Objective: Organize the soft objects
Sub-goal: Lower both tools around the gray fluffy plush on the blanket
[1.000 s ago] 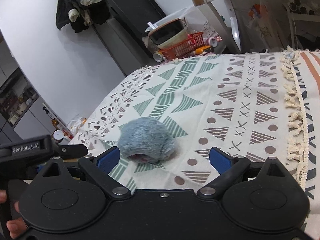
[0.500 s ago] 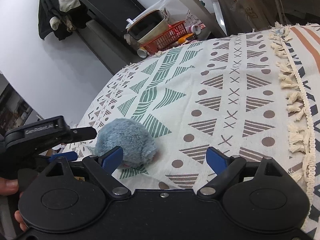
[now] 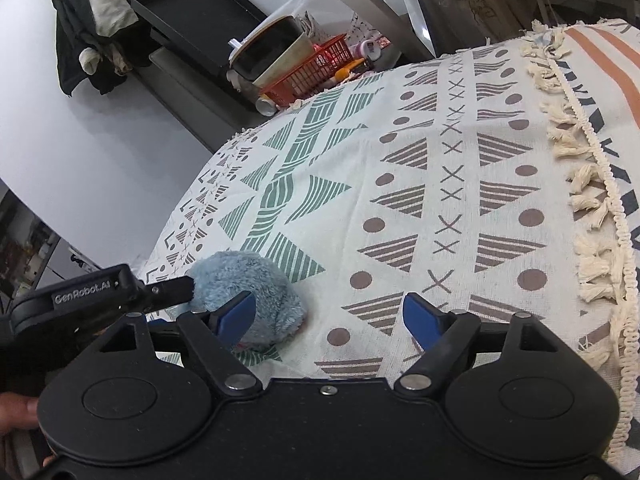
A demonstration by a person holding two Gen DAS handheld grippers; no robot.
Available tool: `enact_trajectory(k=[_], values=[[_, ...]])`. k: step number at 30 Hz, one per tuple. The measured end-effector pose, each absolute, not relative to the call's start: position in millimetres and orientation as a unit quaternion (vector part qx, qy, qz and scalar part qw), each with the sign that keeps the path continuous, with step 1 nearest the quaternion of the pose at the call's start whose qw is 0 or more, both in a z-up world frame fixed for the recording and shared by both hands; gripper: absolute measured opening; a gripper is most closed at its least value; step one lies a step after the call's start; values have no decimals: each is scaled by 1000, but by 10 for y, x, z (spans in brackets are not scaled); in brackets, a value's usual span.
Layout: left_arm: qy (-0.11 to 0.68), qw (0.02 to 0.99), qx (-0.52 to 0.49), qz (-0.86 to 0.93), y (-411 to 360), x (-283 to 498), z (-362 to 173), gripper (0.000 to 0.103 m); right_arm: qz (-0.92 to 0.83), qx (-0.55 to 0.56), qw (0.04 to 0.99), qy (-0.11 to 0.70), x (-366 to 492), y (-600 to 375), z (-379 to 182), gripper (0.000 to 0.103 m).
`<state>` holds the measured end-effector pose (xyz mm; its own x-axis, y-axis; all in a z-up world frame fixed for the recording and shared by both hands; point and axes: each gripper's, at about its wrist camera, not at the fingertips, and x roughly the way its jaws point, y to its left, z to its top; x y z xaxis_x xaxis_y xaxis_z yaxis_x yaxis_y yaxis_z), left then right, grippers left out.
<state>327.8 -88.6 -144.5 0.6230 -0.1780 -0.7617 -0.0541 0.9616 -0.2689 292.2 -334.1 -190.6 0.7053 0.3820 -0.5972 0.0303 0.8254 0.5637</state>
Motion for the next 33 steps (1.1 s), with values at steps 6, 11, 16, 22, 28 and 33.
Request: enact_trajectory(k=[6,11,16,22,28,33], values=[[439,888,-129,-41,-899,3186,-1439,70,103,280,880,371,2912,-3340,-1894,80],[455,881,-119,-54,-916,3090,-1454,70,106,279,880,371,2899,-3323,-1873,80],[469,874,-113,-60,-945,2977,-1468,70,113,280,878,372,2883,-3313,-1854,80],[465,877,-99,-70,-959,2808,-1337,70,118,283,875,376,2879,-3288,-1841,80],[442,888,-110,-62,-869,2776,-1176,70,132,279,876,370,2833,-3242,-1784,80],[429,895,-116,-46,-840,2979,-1108,70,136,271,876,375,2831,-3204,-1791,80]])
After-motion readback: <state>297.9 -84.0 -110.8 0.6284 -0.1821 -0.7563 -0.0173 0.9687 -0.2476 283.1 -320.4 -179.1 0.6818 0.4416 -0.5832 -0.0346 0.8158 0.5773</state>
